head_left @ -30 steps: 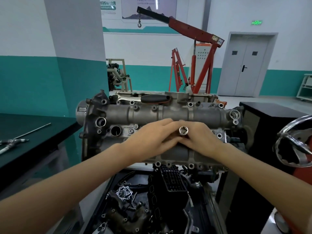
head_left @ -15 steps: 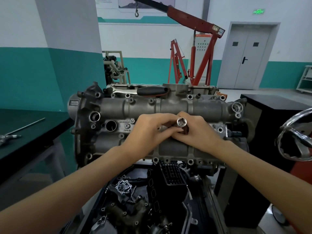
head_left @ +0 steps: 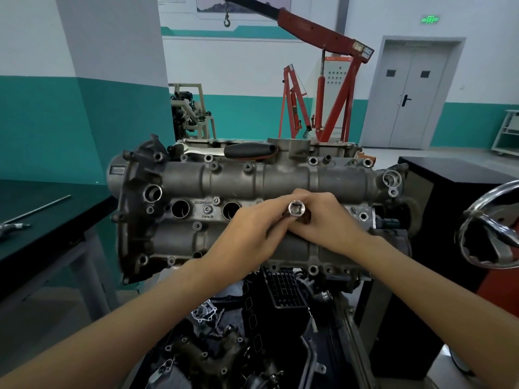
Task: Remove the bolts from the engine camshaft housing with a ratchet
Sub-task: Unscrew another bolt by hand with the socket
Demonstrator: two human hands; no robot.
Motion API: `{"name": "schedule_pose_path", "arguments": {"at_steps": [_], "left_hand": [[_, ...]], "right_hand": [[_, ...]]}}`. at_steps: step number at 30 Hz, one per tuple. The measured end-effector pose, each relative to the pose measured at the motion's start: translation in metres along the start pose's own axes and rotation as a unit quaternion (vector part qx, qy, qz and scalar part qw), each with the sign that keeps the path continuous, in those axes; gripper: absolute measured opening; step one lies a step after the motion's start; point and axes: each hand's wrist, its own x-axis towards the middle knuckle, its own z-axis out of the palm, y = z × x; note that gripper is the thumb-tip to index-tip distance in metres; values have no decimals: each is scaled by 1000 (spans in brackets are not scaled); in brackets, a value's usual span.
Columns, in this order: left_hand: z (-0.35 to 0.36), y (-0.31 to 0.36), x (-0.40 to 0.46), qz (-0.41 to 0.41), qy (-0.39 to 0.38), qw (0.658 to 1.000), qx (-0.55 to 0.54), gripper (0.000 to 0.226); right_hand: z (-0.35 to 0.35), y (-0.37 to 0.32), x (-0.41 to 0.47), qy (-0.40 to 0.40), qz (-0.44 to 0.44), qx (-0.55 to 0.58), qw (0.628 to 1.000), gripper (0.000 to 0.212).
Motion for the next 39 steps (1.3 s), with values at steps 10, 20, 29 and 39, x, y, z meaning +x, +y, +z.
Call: {"name": "schedule_pose_path", "arguments": {"at_steps": [10,20,29,39], "left_hand": [[-15,6,22,-8,-57,993,99,39],[-10,0,8,-15,10,997,80,12],[-1,-3,5,32,-16,996,87,43],[-8,0,15,-31,23,988,150,23]], "right_hand": [[0,0,-1,-2,3,-10,1000,28],[0,-3,-2,8,6,-15,1000,18],[0,-2,-2,12,3,-12,1000,34],[0,-4,-3,5,19,-23,1000,13]]}}
